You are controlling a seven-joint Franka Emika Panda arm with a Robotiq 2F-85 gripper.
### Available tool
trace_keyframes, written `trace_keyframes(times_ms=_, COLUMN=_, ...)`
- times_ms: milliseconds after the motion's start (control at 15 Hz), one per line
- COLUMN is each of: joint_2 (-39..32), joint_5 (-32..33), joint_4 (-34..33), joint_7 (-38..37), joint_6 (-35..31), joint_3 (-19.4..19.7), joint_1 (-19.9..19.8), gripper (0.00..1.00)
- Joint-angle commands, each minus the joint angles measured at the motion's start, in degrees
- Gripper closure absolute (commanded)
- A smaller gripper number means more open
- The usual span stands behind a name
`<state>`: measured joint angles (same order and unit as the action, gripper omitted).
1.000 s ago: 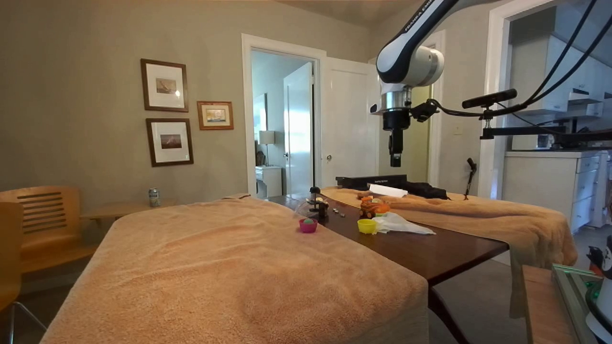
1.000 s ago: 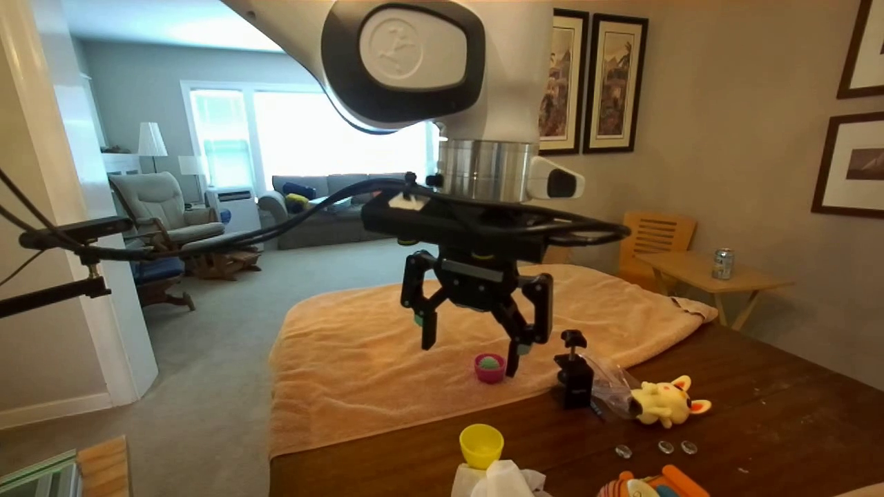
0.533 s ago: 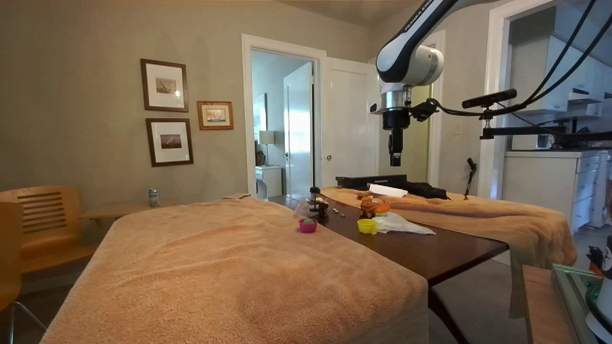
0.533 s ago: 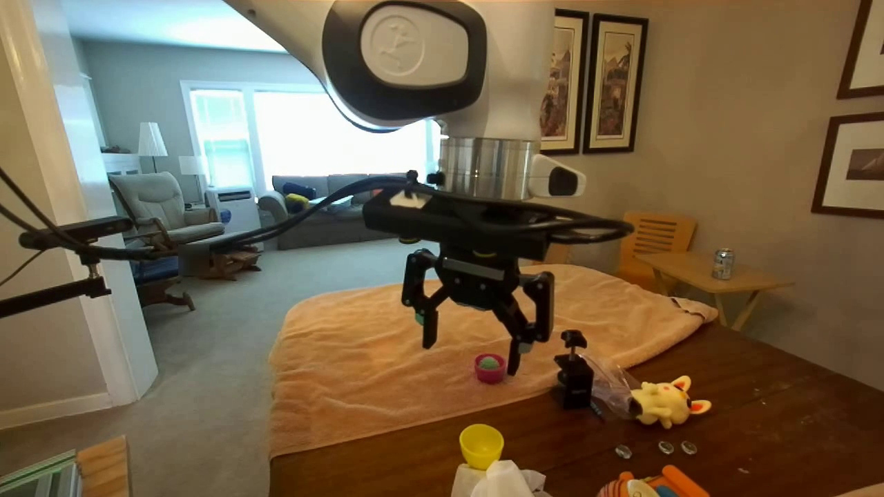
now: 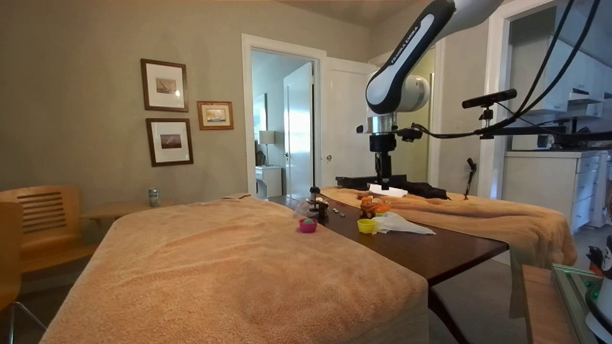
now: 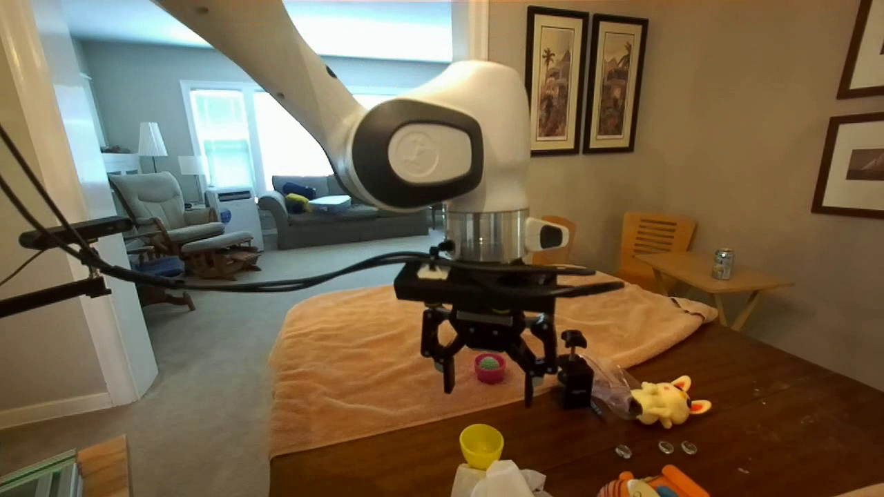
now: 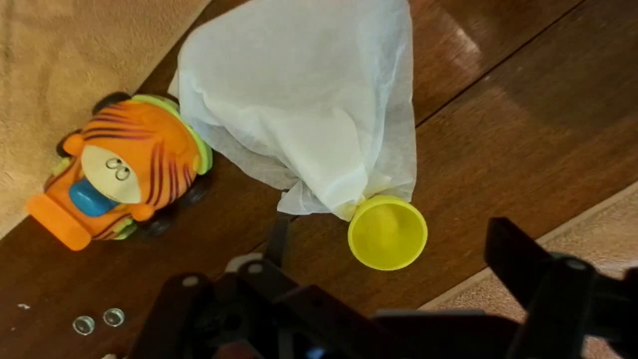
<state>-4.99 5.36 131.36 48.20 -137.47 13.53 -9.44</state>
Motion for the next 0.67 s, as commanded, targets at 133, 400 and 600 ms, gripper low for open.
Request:
trace_keyframes(times_ms=133, joint_2=-8.8, joint_5=-1.8, joint_4=0.0, joint_7=0.3, joint_6=-13.4, joint_3=-4.6, joint_1=-1.5, gripper=0.0)
trace_keyframes(times_ms=400, joint_2=-11.9, joint_5=-3.7, joint_4=-0.4, joint_7=0.8, joint_6=-14.5, joint_3=-6.9, joint_1=-3.6, gripper=0.0)
trace_keyframes(times_ms=600, joint_2=-11.5, joint_5=-1.6, joint_4=0.2, joint_7=-0.5, joint_6=-13.7, joint_3=-7.0, joint_1=-3.8, gripper=0.0)
